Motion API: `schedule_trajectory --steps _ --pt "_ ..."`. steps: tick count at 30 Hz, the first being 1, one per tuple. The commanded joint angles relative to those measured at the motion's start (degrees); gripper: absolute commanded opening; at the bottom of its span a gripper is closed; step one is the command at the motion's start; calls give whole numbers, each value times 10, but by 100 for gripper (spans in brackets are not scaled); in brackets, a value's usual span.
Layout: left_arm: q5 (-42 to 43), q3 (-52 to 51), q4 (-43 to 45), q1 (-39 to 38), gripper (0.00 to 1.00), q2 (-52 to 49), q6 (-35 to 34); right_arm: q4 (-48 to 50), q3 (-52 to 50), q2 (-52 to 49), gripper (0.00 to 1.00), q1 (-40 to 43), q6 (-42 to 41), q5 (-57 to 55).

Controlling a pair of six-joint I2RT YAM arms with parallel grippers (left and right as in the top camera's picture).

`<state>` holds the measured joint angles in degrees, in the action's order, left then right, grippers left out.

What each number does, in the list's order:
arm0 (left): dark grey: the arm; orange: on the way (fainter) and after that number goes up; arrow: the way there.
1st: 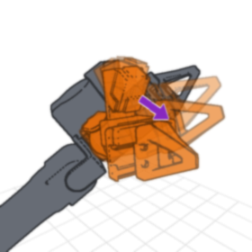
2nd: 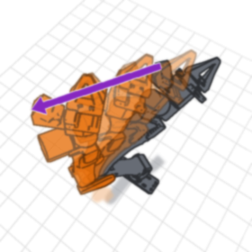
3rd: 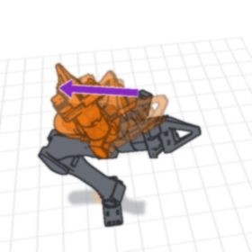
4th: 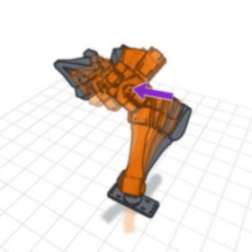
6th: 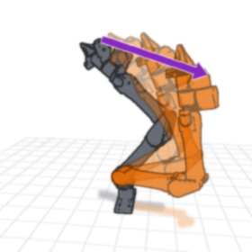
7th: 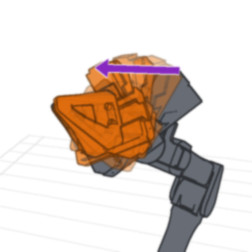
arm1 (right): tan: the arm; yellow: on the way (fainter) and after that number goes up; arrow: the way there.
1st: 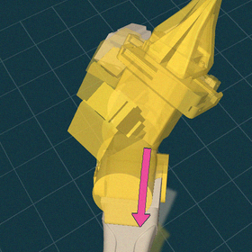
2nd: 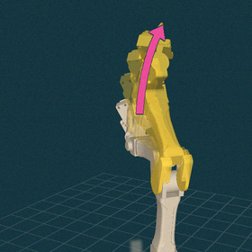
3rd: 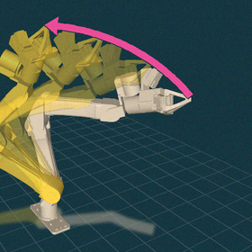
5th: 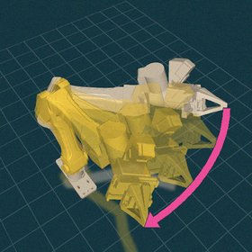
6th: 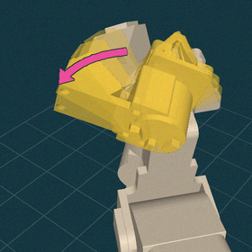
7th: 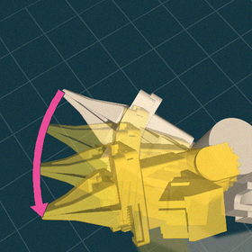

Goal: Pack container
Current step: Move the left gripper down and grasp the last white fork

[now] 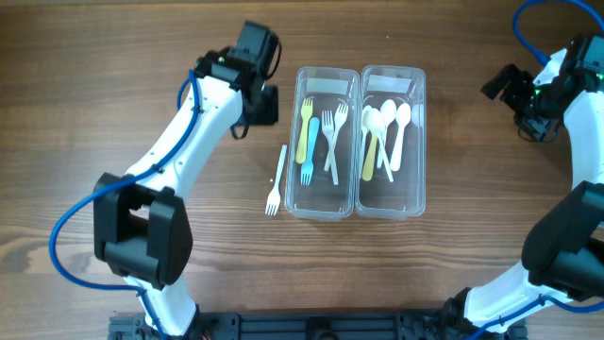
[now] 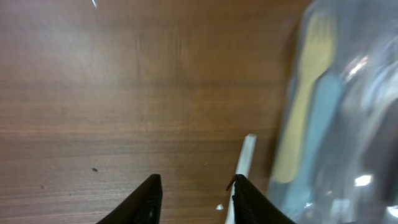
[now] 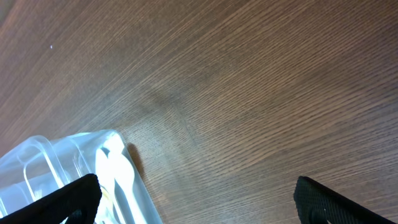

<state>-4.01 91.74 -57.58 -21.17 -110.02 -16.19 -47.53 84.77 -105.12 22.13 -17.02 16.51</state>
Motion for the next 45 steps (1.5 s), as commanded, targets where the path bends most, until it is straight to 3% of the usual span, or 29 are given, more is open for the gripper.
schedule_trajectory --steps 1,11,18,22,29,35,45 --pt "21 -68 14 -9 37 -18 35 1 -2 -3 100 -2 1 7" --pt "36 -155 82 -69 46 -21 37 2 -2 -3 100 -2 1 7" --pt "36 -183 108 -105 47 -36 6 1 -2 -3 99 -2 1 7" --pt "36 -188 107 -105 39 -37 2 2 -2 -3 100 -2 1 7" --pt "36 -233 136 -105 34 -37 -8 2 -2 -3 100 -2 1 7" --pt "36 -235 135 -102 14 -36 -10 1 -2 -3 99 -2 1 7" --pt "35 -80 54 -66 13 35 -12 1 -2 -3 100 -2 1 7"
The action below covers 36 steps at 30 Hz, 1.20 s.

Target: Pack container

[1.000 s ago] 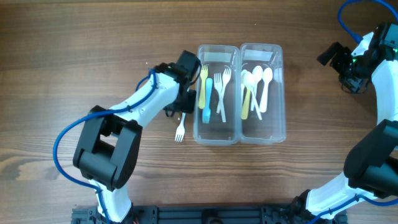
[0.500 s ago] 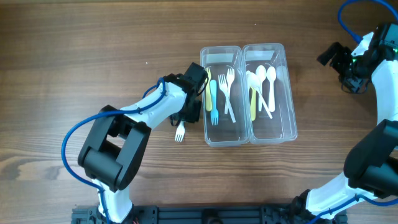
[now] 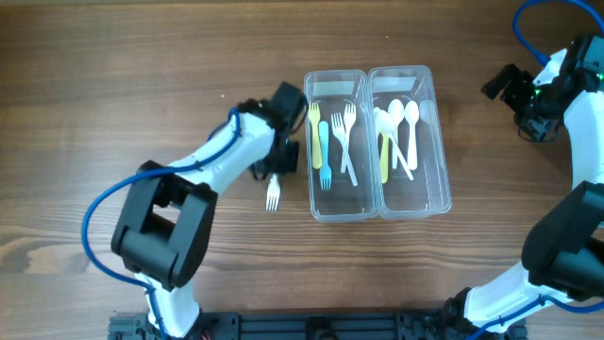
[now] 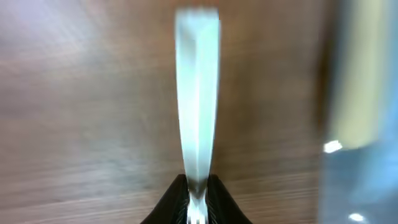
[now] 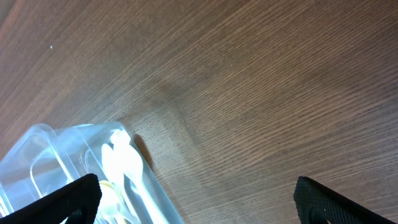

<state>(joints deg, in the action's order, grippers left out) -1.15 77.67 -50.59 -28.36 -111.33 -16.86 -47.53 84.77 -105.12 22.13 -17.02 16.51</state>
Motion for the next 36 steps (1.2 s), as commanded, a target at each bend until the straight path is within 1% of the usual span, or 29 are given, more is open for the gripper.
schedule_trajectory --steps 1,4,6,8,12,19,21,23,25,26,28,29,31,32,33,34,36 --pt "7 80 -24 6 13 57 -6 1 -2 -3 100 -2 1 7" --pt "11 127 -29 -5 12 76 -32 1 -2 -3 100 -2 1 7" --pt "16 152 -8 -25 10 87 -52 1 -2 -3 100 -2 1 7" --pt "16 152 0 -34 9 86 -67 1 -2 -3 100 -2 1 7" --pt "16 153 2 -39 7 88 -65 2 -2 -3 100 -2 1 7" --pt "16 154 31 -41 7 113 -59 4 -2 -3 100 -2 1 7" --pt "16 154 28 -41 7 114 -59 5 -2 -3 100 -2 1 7" --pt "11 153 4 -40 8 112 -59 6 -2 -3 100 -2 1 7" --pt "-11 152 -35 -40 14 104 -59 7 -2 -3 99 -2 1 7" --pt "-26 148 -61 -40 20 97 -60 7 -2 -3 100 -2 1 7" --pt "-35 127 -76 -38 37 87 -83 7 -2 -3 100 -2 1 7" --pt "-35 106 -75 -34 41 83 -120 7 -2 -3 99 -2 1 7" --pt "-33 64 -66 -23 51 71 -215 7 -2 -3 100 -2 1 7" --pt "-20 41 -56 -17 52 63 -260 7 -2 -3 100 -2 1 7" --pt "3 24 -43 -13 51 57 -278 7 -2 -3 99 -2 1 7" --pt "40 4 -23 -10 50 50 -286 8 -2 -3 100 -2 1 7" --pt "81 -21 3 -6 48 40 -287 8 -2 -3 100 -2 1 7"
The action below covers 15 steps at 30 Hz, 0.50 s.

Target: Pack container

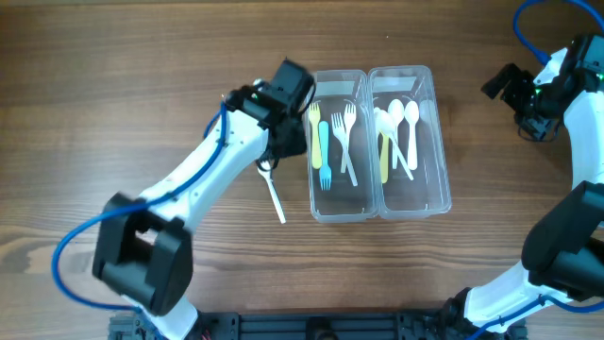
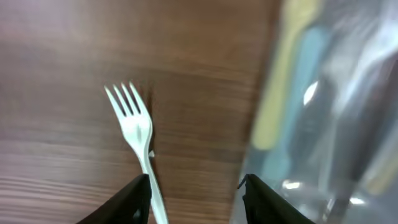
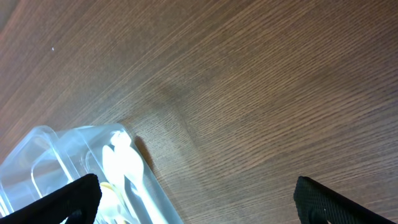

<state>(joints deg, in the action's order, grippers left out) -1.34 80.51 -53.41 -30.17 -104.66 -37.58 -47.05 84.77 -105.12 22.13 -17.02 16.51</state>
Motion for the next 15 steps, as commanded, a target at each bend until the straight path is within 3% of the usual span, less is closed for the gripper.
schedule_trajectory --steps 1,10,15 --pt "88 -57 35 13 47 -30 -81 3 -2 -3 100 -2 1 7" --pt "49 -79 21 17 41 -39 -156 3 -2 -3 100 -2 4 5" --pt "44 -81 8 17 42 -39 -151 3 -2 -3 100 -2 4 5"
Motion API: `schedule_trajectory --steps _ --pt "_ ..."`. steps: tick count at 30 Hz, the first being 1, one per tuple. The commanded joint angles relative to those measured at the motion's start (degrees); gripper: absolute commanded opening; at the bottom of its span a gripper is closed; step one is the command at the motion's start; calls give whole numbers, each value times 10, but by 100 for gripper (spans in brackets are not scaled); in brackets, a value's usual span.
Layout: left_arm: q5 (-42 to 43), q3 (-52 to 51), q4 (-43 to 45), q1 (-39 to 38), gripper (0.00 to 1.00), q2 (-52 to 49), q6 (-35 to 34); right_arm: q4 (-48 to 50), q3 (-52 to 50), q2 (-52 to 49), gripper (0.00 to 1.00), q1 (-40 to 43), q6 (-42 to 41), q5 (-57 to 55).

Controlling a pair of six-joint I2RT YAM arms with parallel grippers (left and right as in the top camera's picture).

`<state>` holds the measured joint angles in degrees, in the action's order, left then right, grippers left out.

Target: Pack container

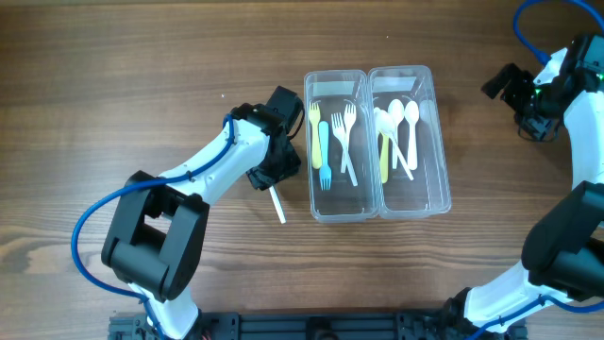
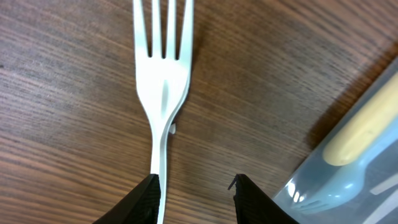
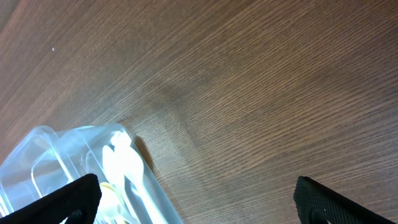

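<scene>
A white plastic fork (image 2: 163,81) lies on the wooden table, tines pointing away from my left gripper (image 2: 196,200). That gripper is open and low over it; the fork's handle runs along the inner edge of the left finger (image 2: 146,202). In the overhead view the left gripper (image 1: 272,170) hides most of the fork (image 1: 276,203), just left of the fork container (image 1: 342,206). The spoon container (image 1: 410,206) stands beside it. My right gripper (image 1: 505,85) hovers open at the far right, holding nothing.
The fork container holds yellow (image 1: 313,127), blue and white forks (image 1: 342,132). The spoon container holds white spoons (image 3: 121,165) and a yellow one. Its corner (image 3: 56,140) shows in the right wrist view. Bare wood surrounds both containers.
My left gripper, still open, was near the fork container's far left corner and is now lower and nearer the front, right over the fork. The fork and the right arm have not moved.
First the fork lay left of the containers, tines toward the front, my left gripper open behind it. Then the gripper was shut on its handle and both containers stood further right. Later the fork lay released, tines pointing away. Now the open gripper is down over it.
</scene>
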<state>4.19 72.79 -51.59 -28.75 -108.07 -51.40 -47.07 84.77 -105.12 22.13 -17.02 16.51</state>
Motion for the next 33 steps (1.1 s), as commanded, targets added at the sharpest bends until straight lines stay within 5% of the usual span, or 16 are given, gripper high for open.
schedule_trajectory --steps 1,7,14,22,24,33 --pt "-17 -4 -15 3 43 -5 -13 3 -2 -3 99 -2 3 5" --pt "-69 -26 -28 2 44 -5 22 3 -2 -3 100 -2 3 5" --pt "-66 -89 73 3 41 -5 92 3 -2 -3 100 -2 3 5" --pt "-59 -88 84 3 4 -5 92 1 -2 -3 100 -2 3 5" --pt "-58 -80 81 5 4 -3 93 1 -2 -3 100 -2 3 5" --pt "-58 162 -38 10 4 54 238 1 -2 -3 99 -2 3 5"
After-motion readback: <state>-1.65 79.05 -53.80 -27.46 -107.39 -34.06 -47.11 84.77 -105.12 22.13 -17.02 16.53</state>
